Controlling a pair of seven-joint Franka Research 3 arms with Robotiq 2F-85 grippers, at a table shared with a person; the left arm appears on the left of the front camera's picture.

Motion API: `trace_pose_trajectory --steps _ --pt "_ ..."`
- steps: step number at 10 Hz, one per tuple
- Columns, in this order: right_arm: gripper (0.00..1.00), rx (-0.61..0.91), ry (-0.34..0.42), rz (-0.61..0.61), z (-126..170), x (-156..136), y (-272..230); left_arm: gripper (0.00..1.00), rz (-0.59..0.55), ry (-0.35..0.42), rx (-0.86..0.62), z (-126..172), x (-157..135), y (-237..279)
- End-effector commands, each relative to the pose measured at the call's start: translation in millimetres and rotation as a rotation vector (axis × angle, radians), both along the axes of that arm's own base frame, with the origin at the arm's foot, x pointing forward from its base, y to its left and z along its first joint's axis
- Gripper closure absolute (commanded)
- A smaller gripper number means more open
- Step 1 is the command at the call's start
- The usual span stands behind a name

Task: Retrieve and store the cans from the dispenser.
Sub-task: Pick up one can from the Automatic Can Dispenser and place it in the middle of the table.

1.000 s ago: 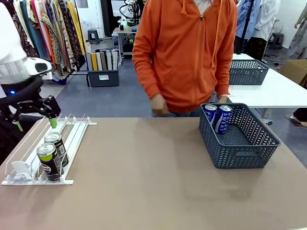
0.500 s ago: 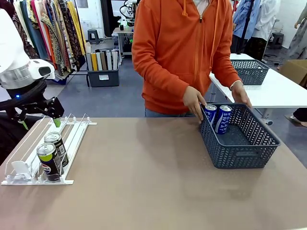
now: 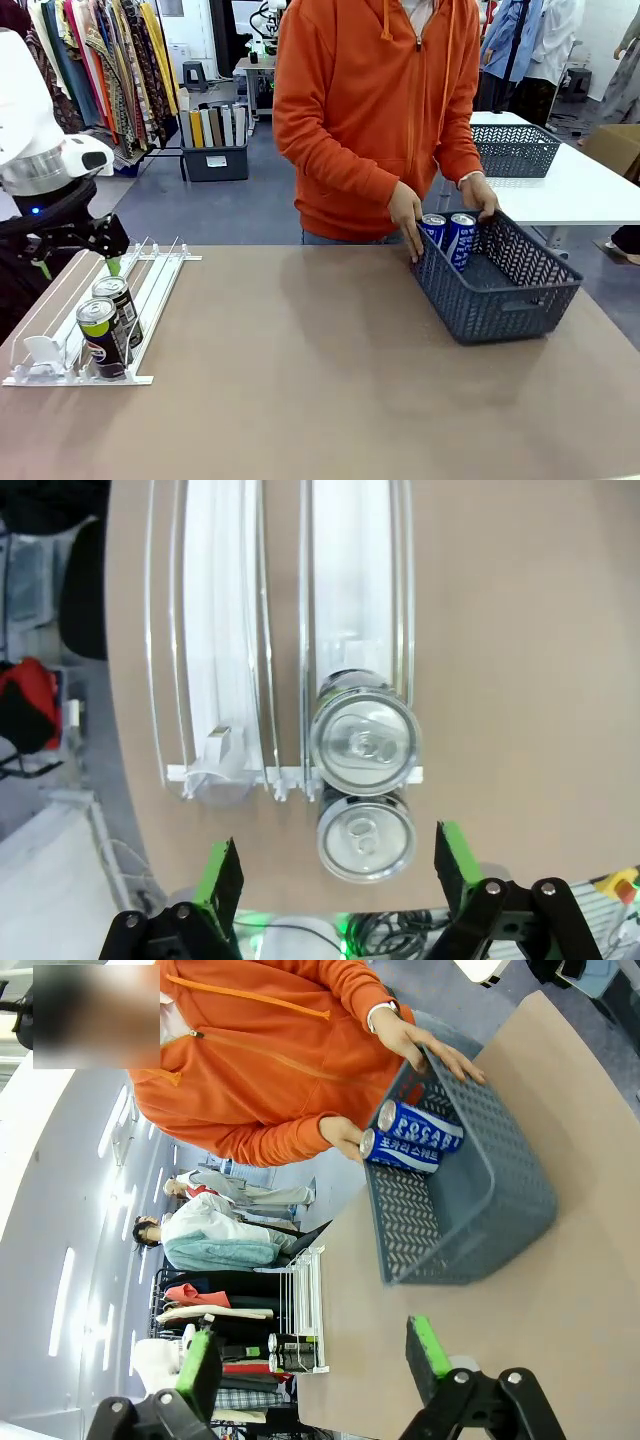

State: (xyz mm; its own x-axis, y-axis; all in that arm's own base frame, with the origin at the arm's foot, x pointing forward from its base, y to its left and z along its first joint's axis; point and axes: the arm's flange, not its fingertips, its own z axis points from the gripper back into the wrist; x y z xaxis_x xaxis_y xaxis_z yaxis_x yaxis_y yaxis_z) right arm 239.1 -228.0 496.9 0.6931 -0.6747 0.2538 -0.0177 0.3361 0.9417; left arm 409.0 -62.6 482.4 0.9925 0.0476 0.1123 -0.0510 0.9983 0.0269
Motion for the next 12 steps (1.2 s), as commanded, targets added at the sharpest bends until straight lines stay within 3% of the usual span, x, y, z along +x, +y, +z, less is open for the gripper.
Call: trace_pose_trajectory --steps 1,4,6,12 --pt "0.00 0.006 -0.040 -0.002 1 3 0 0.00 0.047 0.028 0.001 -22 -7 7" --pt "0.00 0.006 -0.040 -0.002 1 3 0 0.00 0.003 0.101 -0.094 -57 -5 -1" --pt "0.00 0.006 -0.040 -0.002 1 3 0 0.00 -0.005 0.063 -0.179 -62 -1 -6" --pt "0.00 0.006 -0.040 -0.002 1 3 0 0.00 0.000 0.118 -0.102 -71 6 -13"
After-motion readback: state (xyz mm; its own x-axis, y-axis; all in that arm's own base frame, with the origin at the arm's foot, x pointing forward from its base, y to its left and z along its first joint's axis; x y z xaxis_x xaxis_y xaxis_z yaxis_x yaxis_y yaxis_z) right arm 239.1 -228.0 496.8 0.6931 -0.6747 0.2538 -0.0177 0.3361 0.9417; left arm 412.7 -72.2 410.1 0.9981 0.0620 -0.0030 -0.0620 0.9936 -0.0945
